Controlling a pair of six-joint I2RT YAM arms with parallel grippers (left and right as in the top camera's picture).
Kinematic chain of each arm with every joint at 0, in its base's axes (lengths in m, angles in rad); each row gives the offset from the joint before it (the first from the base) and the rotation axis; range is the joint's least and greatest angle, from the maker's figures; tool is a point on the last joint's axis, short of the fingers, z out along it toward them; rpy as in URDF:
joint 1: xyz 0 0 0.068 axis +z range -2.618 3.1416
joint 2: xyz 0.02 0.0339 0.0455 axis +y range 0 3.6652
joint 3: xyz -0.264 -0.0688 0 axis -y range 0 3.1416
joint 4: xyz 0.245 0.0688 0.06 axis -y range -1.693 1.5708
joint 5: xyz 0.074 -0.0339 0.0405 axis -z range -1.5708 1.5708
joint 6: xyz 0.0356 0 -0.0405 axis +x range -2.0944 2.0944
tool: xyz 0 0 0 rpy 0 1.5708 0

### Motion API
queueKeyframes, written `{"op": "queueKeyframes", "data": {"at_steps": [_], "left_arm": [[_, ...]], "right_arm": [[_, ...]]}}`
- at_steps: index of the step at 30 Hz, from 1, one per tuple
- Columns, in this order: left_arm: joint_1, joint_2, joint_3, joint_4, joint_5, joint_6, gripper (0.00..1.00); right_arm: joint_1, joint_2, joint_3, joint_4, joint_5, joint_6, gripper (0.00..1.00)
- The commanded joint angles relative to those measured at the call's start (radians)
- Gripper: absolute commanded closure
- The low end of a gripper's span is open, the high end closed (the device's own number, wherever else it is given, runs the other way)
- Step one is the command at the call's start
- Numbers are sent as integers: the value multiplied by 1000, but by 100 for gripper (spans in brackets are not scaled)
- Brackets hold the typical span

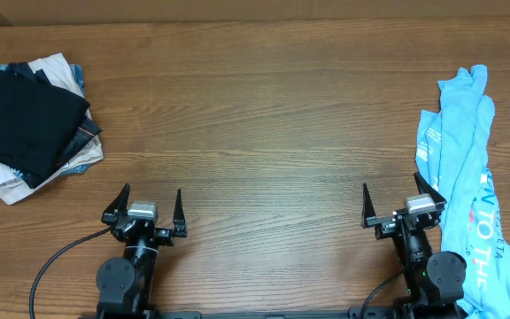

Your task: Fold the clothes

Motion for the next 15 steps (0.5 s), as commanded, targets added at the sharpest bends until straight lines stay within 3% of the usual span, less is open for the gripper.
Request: {"op": "queueKeyframes", "data": {"at_steps": [1, 11, 15], "left_arm": [[4, -10, -5, 1, 14, 4, 0], [4, -10, -5, 1, 14, 4, 0], [4, -10, -5, 2, 11, -32, 0]], "right_arm": [[-3, -8, -11, 3, 10, -3, 0], [-3, -8, -11, 5, 3, 3, 0], [-3, -8, -11, 6, 1, 82, 0]]}}
